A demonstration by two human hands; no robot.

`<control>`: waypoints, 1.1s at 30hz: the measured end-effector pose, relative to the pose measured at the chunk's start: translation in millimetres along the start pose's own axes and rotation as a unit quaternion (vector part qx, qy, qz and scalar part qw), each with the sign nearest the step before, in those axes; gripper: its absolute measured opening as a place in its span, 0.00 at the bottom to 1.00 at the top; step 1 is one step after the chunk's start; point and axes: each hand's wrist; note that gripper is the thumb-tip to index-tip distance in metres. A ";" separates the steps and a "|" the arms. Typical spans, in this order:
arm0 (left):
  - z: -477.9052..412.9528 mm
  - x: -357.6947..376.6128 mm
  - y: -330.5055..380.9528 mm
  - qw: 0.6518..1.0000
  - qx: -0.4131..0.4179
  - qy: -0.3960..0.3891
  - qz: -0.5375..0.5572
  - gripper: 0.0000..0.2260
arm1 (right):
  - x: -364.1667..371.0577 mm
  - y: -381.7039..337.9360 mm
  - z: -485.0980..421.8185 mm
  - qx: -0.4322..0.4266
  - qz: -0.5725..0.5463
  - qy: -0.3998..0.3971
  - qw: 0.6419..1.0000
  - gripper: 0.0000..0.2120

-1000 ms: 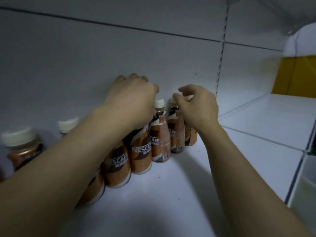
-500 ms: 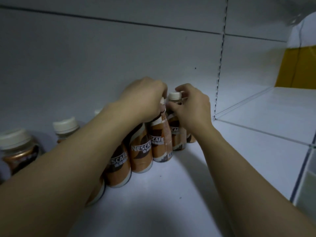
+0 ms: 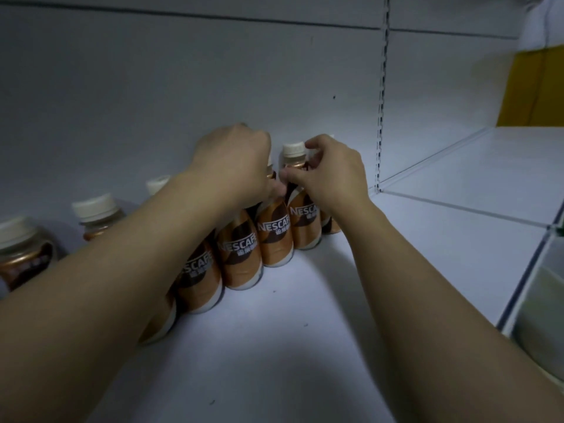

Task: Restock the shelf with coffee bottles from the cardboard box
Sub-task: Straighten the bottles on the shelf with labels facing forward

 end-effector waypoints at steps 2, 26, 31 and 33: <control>2.7 0.7 -2.3 1.000 0.009 -0.003 -0.006 0.25 | 1.8 1.1 -0.3 0.002 0.029 -0.011 1.000 0.27; 32.9 -33.3 -29.6 0.998 -0.026 -0.050 -0.001 0.27 | -15.5 -4.2 9.3 -0.025 -0.042 -0.080 0.996 0.45; 34.1 -32.9 -24.9 0.997 -0.064 -0.037 0.026 0.24 | -15.8 -8.5 15.4 -0.022 -0.022 -0.104 0.994 0.48; 34.2 -31.5 -23.6 0.996 -0.079 -0.029 0.023 0.23 | -14.9 -9.9 16.6 -0.022 -0.022 -0.102 0.994 0.49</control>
Point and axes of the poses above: each hand's wrist, its own z-axis away from the middle knuckle, its own x-axis out of the palm, y = z × x, and after that the axes turned 10 degrees about y, right-handed
